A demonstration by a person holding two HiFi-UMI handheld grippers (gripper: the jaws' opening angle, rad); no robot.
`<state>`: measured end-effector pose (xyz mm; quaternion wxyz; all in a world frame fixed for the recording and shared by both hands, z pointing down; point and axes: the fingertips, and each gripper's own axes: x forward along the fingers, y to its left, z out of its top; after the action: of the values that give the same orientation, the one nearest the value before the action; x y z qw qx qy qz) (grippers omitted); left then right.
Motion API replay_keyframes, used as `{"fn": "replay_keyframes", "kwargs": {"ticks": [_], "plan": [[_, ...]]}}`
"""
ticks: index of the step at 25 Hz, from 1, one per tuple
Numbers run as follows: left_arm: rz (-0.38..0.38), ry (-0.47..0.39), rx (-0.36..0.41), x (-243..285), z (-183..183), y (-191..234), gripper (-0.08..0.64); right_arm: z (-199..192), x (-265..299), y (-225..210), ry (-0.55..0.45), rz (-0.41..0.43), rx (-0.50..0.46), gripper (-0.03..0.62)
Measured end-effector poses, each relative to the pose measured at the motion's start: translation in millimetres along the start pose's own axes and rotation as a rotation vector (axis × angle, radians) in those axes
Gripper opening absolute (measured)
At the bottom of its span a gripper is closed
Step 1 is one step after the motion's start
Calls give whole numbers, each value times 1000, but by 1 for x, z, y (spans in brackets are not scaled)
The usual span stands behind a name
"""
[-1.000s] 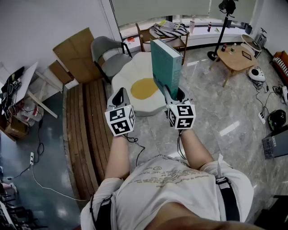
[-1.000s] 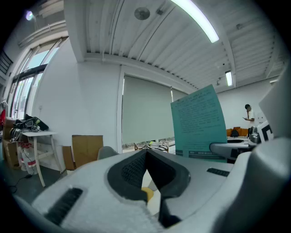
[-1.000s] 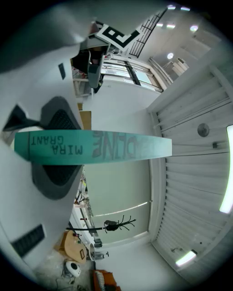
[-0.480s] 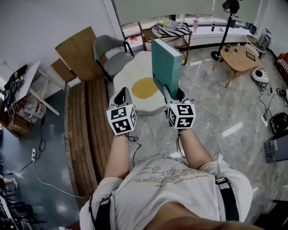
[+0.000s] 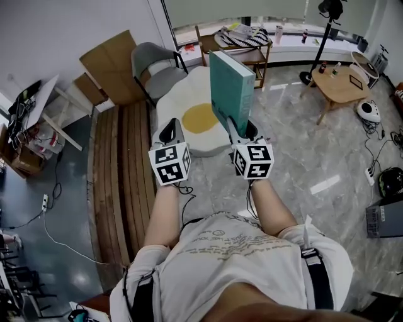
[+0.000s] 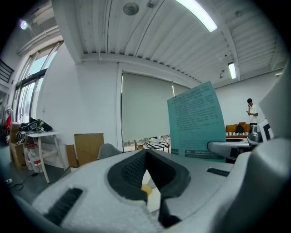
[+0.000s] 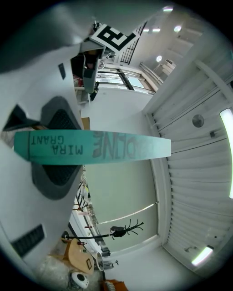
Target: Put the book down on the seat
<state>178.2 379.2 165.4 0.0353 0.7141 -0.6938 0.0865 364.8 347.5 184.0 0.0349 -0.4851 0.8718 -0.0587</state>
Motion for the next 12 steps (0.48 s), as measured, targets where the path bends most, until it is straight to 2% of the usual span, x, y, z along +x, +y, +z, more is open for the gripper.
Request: {"fn": "replay_keyframes", "kwargs": {"ticks": [5, 12], "plan": [[24, 23, -8, -2, -8, -22, 20, 0, -11, -16, 3, 35, 4, 164], [26, 35, 14, 16, -10, -34, 20, -9, -1, -38, 23, 22, 5, 164]]}}
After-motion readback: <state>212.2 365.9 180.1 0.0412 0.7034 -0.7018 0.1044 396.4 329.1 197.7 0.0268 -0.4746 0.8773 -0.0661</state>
